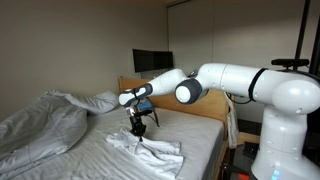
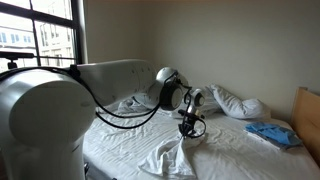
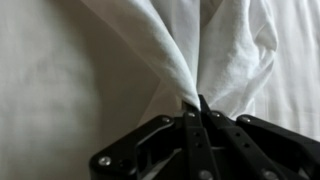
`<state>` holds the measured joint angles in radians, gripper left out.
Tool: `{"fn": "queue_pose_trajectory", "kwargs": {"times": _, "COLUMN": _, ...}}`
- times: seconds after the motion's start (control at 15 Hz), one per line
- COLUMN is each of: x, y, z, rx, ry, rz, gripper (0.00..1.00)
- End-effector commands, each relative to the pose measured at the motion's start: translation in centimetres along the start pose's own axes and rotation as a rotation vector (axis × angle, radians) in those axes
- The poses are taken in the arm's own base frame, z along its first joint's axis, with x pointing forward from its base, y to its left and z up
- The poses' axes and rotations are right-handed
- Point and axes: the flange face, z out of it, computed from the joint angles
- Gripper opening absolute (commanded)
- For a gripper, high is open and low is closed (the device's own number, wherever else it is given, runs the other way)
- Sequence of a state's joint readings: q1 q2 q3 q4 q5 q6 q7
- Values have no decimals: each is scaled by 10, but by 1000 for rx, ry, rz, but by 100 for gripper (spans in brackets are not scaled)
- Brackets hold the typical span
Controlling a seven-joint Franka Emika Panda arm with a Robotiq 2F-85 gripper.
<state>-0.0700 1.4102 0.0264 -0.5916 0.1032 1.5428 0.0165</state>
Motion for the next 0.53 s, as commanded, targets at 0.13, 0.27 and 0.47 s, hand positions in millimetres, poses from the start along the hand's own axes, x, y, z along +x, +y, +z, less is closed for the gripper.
{"fn": "queue_pose_trajectory", "kwargs": {"times": 0.13, "x": -14, "y": -25, "z": -14, "rx": 17, "ry": -52, "rz": -138, "gripper": 4}}
{"fn": "queue_pose_trajectory", "kwargs": {"times": 0.27, "x": -18, "y": -29, "z": -2, "rx": 45, "ry": -109, "rz": -201, "gripper": 4}}
{"fn": "queue_pose_trajectory", "kwargs": {"times": 0.47, "x": -21, "y": -35, "z": 37, "rx": 118, "ry": -205, "rz": -301, "gripper": 4}}
